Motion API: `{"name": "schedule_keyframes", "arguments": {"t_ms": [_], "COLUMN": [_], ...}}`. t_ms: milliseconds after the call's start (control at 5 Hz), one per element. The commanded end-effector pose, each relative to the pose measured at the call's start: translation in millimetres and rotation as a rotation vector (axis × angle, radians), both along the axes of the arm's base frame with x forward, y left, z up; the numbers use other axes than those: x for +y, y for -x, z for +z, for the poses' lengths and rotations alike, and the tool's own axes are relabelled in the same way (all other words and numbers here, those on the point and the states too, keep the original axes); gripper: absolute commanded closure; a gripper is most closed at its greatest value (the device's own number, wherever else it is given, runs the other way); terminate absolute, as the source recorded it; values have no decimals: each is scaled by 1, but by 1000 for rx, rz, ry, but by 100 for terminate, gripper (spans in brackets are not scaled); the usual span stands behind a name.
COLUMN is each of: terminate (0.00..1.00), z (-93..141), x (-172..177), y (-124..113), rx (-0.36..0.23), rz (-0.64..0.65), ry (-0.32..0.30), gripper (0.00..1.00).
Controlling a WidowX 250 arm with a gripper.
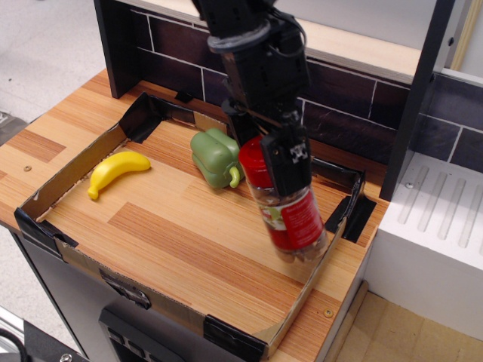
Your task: Topple basil bottle
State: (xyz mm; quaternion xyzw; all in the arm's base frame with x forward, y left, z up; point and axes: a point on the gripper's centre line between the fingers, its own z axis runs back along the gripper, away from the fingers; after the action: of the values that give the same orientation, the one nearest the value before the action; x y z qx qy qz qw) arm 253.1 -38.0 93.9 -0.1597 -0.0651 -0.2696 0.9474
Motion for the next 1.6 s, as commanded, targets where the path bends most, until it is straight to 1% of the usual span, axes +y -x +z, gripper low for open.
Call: {"name": "schedule_keyframes", "arguments": {"t_ms": [0,200,400,600,800,1000,1200,1400], "terminate": [0,0,0,0,0,0,0,0], "z": [-8,-20,-22,-31,-39,-45,-53,-57], "x": [-1,2,11,29,45,60,67,68], "y": [-7,-2,5,12,21,24,31,36], "rx": [-152,-149,-130,-116,-89,-58,-64,-41], "rz": [-7,-10,-12,3,13,17,11,13], "ry": [-7,-14,-20,-56,-99,-143,-173,-189], "gripper": [100,100,100,100,100,100,100,100]}}
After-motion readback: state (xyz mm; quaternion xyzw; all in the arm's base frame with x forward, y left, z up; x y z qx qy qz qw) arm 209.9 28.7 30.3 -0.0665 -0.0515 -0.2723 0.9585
